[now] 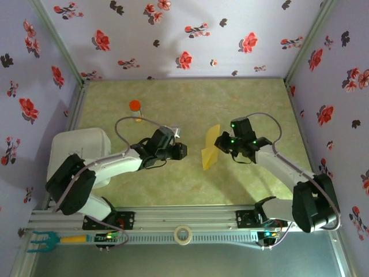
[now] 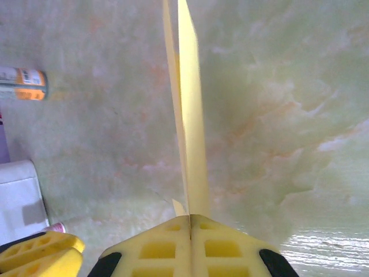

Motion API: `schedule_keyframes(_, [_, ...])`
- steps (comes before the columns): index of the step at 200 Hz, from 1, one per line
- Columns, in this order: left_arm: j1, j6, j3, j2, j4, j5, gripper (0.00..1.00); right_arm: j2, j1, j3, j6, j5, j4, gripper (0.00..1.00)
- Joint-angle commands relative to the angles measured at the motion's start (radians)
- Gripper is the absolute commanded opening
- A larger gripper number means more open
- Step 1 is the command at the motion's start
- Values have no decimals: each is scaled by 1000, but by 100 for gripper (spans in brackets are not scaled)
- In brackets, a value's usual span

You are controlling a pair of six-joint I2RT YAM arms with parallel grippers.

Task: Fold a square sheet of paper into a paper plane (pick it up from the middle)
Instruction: Turn over the paper at the center of the table.

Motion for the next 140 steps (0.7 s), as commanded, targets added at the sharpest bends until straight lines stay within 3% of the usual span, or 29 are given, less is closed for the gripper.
schedule_keyframes(1, [7,0,-15,-45,-3,-42,22,-38,21,48,-18,86,-78,1])
schedule_keyframes(90, [26,1,-51,-138,-33,-134,22,-77,46,112,-143,187,-233,0])
schedule_keyframes(140, [33,-24,-84,-200,-46,-215,23,-65,108,199,-266,352,-414,0])
